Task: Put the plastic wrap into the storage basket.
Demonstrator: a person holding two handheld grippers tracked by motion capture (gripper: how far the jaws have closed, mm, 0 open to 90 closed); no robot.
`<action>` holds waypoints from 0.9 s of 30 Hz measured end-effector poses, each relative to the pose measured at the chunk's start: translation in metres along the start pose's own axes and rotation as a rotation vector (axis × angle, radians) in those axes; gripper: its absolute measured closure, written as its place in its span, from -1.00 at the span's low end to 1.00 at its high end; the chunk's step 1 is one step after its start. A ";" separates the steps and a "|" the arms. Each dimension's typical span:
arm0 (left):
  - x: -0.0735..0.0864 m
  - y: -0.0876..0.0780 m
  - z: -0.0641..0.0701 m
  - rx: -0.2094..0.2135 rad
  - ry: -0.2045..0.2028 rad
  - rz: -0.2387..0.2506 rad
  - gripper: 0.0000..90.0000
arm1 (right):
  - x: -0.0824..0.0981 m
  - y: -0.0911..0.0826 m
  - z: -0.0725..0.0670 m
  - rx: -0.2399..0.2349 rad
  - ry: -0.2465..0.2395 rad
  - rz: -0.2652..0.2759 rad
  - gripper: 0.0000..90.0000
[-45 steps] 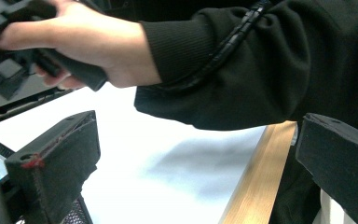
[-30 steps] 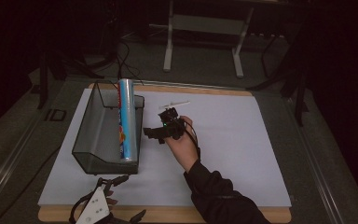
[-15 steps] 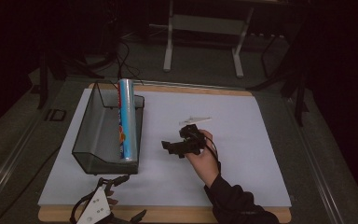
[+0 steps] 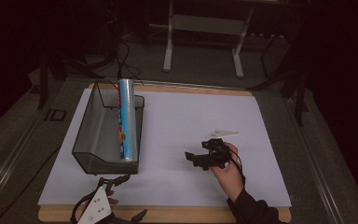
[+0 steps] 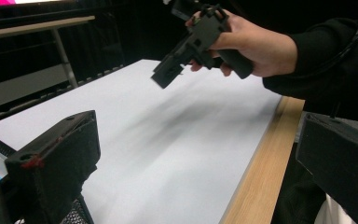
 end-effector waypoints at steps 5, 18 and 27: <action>0.000 0.000 0.000 -0.001 0.002 -0.001 -0.99 | 0.009 -0.010 0.009 0.022 0.003 0.009 -0.68; 0.000 0.000 0.000 0.000 0.002 -0.001 -0.99 | 0.030 -0.034 0.027 0.073 0.001 0.024 -0.69; 0.000 0.001 0.000 0.003 0.002 -0.003 -0.99 | 0.044 -0.035 0.025 0.090 -0.055 0.006 -0.70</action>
Point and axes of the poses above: each handheld gripper's, and its own axes: y roughly forward along the jaws, x roughly out of its underside, z roughly to its right, the point moved 5 cm from there along y, roughly forward along the jaws, and after that the axes turned 5 degrees about x, right-handed, at the moved point
